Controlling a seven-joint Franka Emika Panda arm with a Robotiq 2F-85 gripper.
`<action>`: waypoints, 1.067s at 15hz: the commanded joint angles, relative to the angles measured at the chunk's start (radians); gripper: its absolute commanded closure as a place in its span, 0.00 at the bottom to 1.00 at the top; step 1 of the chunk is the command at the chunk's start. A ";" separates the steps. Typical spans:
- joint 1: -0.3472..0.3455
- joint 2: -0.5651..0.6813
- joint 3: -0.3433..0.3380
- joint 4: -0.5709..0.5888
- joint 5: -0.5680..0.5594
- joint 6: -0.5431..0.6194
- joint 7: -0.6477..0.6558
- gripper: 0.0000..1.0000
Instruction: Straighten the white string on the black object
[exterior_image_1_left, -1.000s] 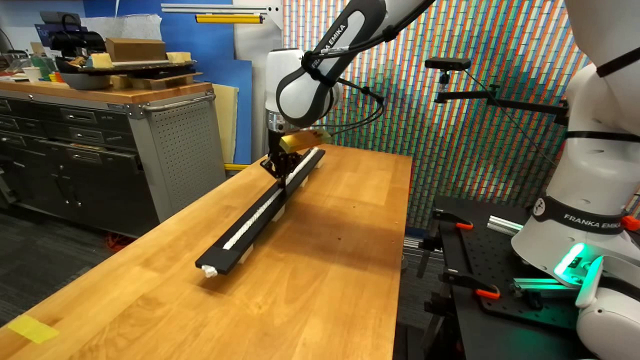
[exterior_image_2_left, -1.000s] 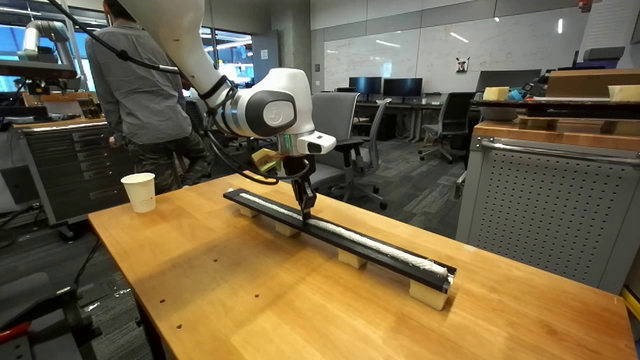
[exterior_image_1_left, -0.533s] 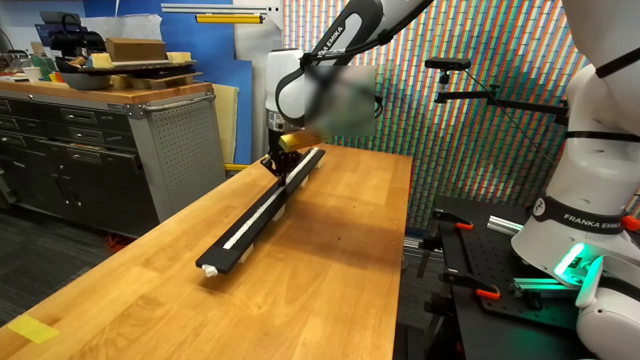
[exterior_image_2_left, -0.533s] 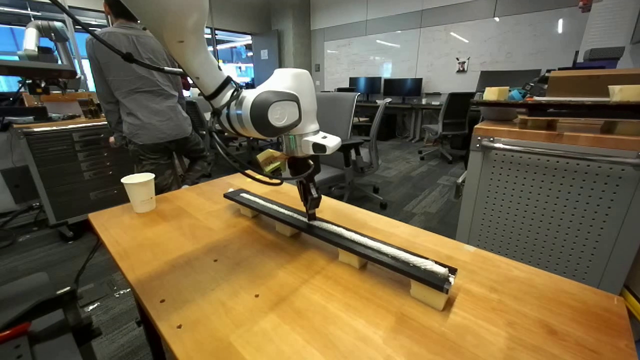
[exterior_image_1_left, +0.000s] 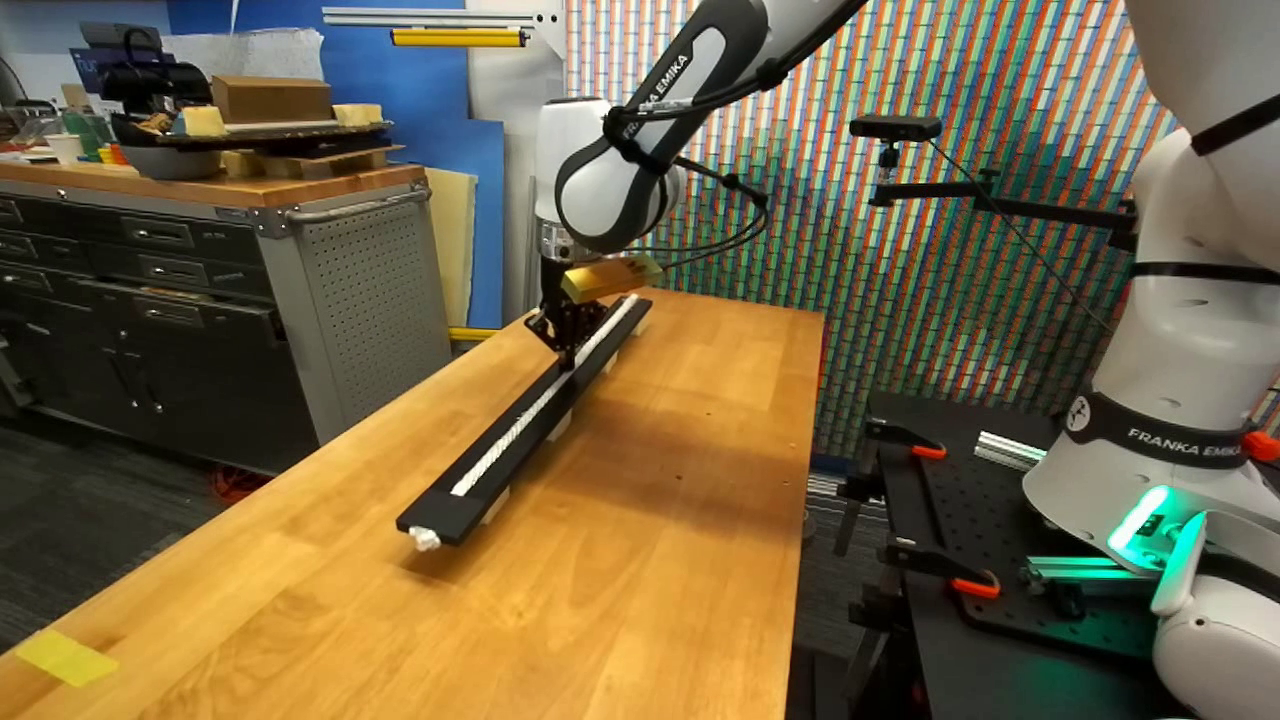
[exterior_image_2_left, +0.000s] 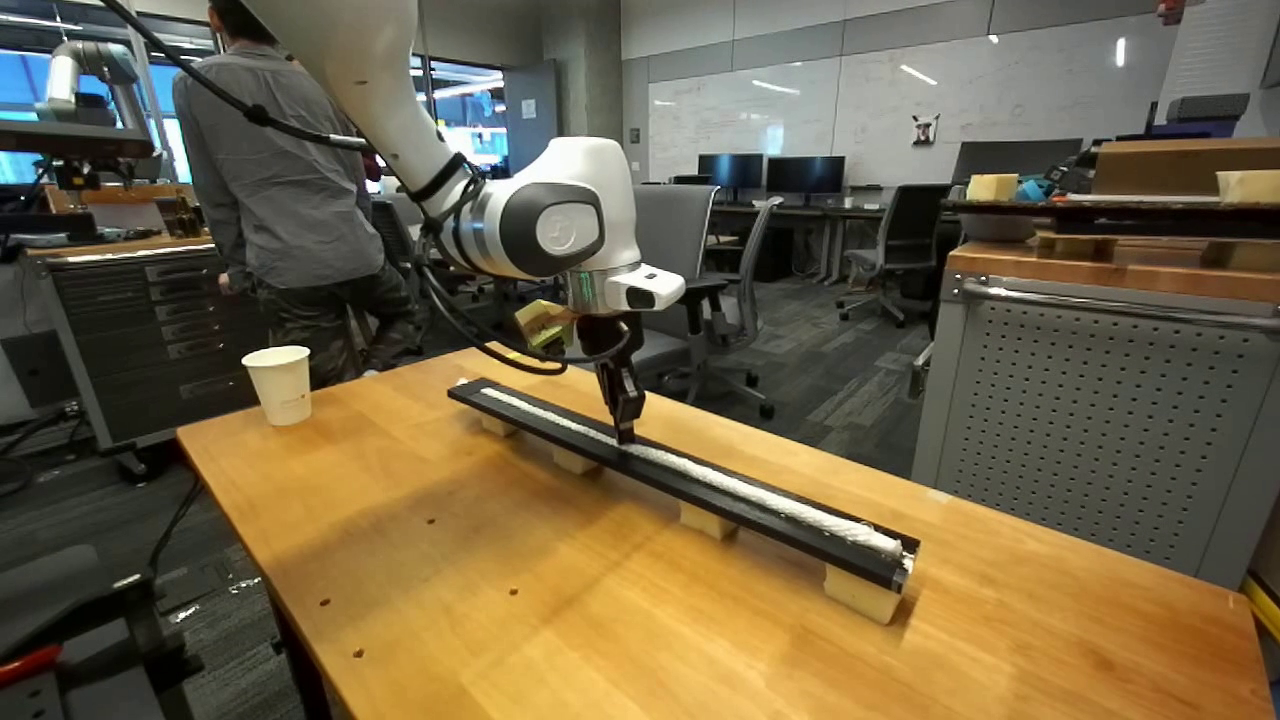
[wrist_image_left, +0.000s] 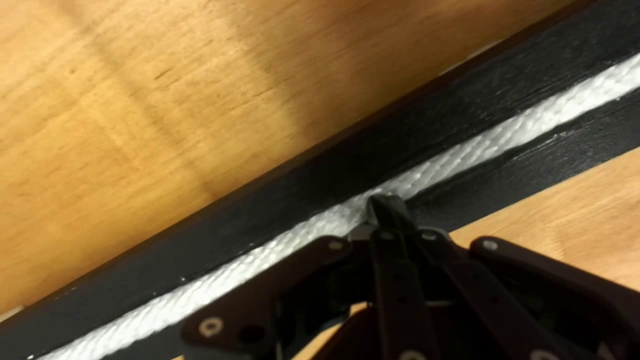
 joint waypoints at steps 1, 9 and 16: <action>-0.035 -0.015 0.004 -0.040 0.013 0.047 -0.027 1.00; -0.071 -0.021 0.017 -0.032 0.060 0.073 -0.033 1.00; -0.062 -0.041 -0.001 -0.056 0.042 0.077 -0.021 1.00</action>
